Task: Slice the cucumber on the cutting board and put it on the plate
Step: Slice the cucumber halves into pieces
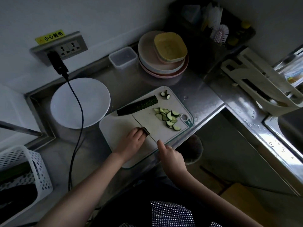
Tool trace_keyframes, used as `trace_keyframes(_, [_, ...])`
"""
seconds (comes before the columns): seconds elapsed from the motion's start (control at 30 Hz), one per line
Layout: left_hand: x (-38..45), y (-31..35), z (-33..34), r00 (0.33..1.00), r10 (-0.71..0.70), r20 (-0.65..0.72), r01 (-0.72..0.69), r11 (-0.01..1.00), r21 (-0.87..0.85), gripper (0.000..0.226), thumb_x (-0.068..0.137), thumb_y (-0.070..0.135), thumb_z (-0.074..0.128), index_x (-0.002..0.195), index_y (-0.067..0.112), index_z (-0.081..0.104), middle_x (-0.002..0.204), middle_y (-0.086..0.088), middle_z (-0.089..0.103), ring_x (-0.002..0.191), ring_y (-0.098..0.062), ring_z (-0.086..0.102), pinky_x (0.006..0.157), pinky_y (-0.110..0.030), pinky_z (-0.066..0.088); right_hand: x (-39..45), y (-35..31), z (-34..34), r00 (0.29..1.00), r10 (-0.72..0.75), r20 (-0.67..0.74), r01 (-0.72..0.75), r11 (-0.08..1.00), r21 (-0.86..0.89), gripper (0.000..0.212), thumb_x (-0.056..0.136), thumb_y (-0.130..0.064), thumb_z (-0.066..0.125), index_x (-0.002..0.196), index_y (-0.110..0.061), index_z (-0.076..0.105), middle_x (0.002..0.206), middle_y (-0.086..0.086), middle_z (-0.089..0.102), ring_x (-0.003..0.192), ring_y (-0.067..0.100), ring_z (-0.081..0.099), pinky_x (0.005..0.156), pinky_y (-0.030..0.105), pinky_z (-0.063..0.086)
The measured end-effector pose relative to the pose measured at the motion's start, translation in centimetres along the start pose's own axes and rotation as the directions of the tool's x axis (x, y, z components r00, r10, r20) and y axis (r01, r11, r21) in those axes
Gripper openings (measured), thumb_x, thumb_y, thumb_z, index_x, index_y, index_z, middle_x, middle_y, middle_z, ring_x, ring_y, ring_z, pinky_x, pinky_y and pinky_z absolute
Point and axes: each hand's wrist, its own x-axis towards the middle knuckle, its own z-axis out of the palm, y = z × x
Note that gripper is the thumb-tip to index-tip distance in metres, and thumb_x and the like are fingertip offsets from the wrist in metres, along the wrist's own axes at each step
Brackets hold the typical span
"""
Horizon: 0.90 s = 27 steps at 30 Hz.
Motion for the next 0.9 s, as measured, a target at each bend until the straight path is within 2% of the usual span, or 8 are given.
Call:
trace_keyframes(0.07, [0.06,0.11,-0.07,1.0,-0.006,-0.003,0.006,1.0,0.012,0.036,0.078,0.007,0.037,0.113,0.004,0.043,0.112,-0.015,0.052,0.103,-0.029,0.043,0.075,-0.038,0.055,0.17,-0.01,0.16,1.0,0.003,0.015,-0.003,1.0,-0.016,0.035,0.092,-0.008,0.039,0.126,-0.014,0.032,0.103,0.012,0.058,0.087,0.038,0.062,0.061,0.037,0.039])
trace_keyframes(0.17, [0.29,0.25,-0.17,1.0,-0.02,-0.008,0.02,0.999,0.026,0.034,0.077,0.007,0.037,0.11,0.003,0.044,0.101,-0.018,0.066,0.102,-0.029,0.043,0.073,-0.038,0.055,0.54,0.03,0.26,0.999,0.038,0.029,-0.038,0.999,0.012,0.029,0.094,-0.009,0.038,0.122,-0.014,0.033,0.1,0.013,0.06,0.089,0.038,0.062,0.059,0.035,0.035])
trace_keyframes(0.33, [0.21,0.12,-0.08,1.0,-0.027,0.009,0.027,1.0,0.016,0.036,0.077,0.006,0.036,0.112,0.003,0.044,0.103,-0.019,0.066,0.104,-0.029,0.043,0.076,-0.04,0.054,0.9,0.2,0.25,0.997,0.065,0.039,-0.067,0.997,0.045,0.02,0.094,-0.011,0.038,0.113,-0.016,0.034,0.095,0.013,0.062,0.085,0.038,0.063,0.057,0.035,0.035])
trace_keyframes(0.47, [0.14,-0.02,-0.16,0.999,-0.042,0.019,0.042,0.999,-0.01,0.037,0.08,0.007,0.037,0.115,0.003,0.043,0.104,-0.019,0.065,0.104,-0.028,0.044,0.079,-0.04,0.054,0.9,0.47,0.02,0.995,0.102,-0.013,-0.099,0.985,0.138,0.012,0.095,-0.016,0.039,0.095,-0.02,0.028,0.077,0.009,0.054,0.074,0.036,0.061,0.052,0.037,0.04])
trace_keyframes(0.6, [-0.01,-0.01,-0.28,1.0,-0.012,-0.003,0.012,1.0,-0.02,0.036,0.082,0.009,0.039,0.118,0.004,0.043,0.104,-0.017,0.063,0.104,-0.028,0.045,0.084,-0.037,0.052,0.46,0.5,-0.57,0.989,0.113,-0.096,-0.092,0.975,0.2,0.007,0.098,-0.022,0.039,0.102,-0.017,0.035,0.077,0.009,0.057,0.069,0.036,0.059,0.055,0.044,0.05])
trace_keyframes(0.73, [0.21,0.22,-0.35,0.999,-0.019,-0.03,0.019,1.0,-0.001,0.034,0.08,0.007,0.039,0.113,0.003,0.045,0.1,-0.018,0.063,0.1,-0.028,0.046,0.078,-0.037,0.054,0.29,0.28,-0.55,0.995,0.09,-0.048,-0.08,0.98,0.183,0.008,0.099,-0.024,0.037,0.103,-0.017,0.035,0.081,0.012,0.059,0.073,0.037,0.06,0.057,0.041,0.047])
trace_keyframes(0.9, [0.24,0.19,-0.28,0.999,-0.038,-0.024,0.037,0.999,-0.013,0.034,0.079,0.004,0.039,0.113,0.003,0.044,0.101,-0.019,0.063,0.101,-0.029,0.045,0.078,-0.038,0.054,0.4,0.41,-0.18,0.997,0.071,-0.016,-0.068,0.987,0.147,0.008,0.098,-0.022,0.037,0.104,-0.017,0.034,0.087,0.012,0.061,0.078,0.039,0.061,0.059,0.041,0.046])
